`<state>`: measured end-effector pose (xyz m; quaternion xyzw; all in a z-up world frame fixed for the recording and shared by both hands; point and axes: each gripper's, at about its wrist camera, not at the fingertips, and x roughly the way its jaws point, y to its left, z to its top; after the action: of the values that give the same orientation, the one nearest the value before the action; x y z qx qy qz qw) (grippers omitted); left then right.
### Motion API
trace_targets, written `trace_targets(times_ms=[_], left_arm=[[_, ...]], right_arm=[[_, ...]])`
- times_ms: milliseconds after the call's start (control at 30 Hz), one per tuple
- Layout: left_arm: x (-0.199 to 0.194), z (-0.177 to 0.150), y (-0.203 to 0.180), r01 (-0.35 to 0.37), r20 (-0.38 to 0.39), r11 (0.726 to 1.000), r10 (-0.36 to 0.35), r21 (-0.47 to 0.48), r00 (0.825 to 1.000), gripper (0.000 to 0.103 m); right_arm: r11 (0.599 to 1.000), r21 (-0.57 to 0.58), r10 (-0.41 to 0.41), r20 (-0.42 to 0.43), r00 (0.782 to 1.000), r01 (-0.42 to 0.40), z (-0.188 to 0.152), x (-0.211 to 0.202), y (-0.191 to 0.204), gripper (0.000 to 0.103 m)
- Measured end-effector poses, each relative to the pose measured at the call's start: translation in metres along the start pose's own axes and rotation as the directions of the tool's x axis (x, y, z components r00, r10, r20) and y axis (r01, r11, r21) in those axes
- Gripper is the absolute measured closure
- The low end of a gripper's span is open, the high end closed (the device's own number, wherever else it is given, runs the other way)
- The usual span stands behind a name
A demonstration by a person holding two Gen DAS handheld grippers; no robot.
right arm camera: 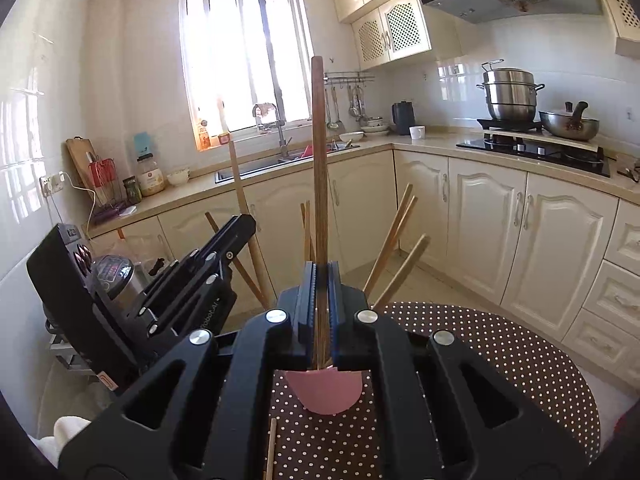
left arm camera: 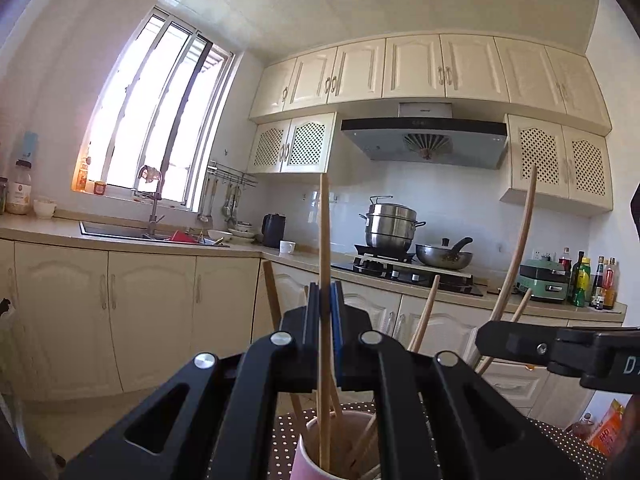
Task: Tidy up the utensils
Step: 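Lower the chopsticks into the pink cup and open both grippers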
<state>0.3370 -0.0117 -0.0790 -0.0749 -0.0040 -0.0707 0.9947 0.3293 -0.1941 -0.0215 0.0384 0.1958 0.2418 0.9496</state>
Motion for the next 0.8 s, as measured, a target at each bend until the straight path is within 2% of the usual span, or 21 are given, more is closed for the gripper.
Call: trace_targets(times_ms=[233,267,300,433,700,800], left_arm=[[-0.004,-0.004,0.003,0.005,-0.047,1.000,-0.005,0.019,0.999,0.096],[-0.005,-0.005,0.003,0.006,-0.052,1.000,-0.005,0.021,0.999,0.088],[-0.005,-0.005,0.003,0.002,-0.059,1.000,-0.001,0.020,0.998,0.075],[-0.008,-0.004,0.003,-0.010,-0.065,1.000,0.011,0.020,0.998,0.072],[-0.019,0.002,0.010,-0.026,-0.083,1.000,0.027,0.013,0.996,0.059],[-0.023,0.003,0.012,-0.036,-0.095,0.999,0.037,0.017,0.995,0.056]], right_arm=[[1.000,0.010,-0.015,-0.023,1.000,0.015,-0.012,0.004,-0.001,0.097],[1.000,0.011,-0.017,-0.024,1.000,0.018,-0.013,0.004,-0.002,0.097],[1.000,0.010,-0.020,-0.028,0.999,0.020,-0.015,0.004,-0.001,0.097],[1.000,0.015,-0.026,-0.043,0.999,0.027,-0.019,0.007,-0.002,0.097],[0.999,0.031,-0.036,-0.052,0.998,0.038,-0.021,0.006,-0.003,0.097],[0.998,0.041,-0.039,-0.052,0.998,0.041,-0.020,0.005,-0.003,0.096]])
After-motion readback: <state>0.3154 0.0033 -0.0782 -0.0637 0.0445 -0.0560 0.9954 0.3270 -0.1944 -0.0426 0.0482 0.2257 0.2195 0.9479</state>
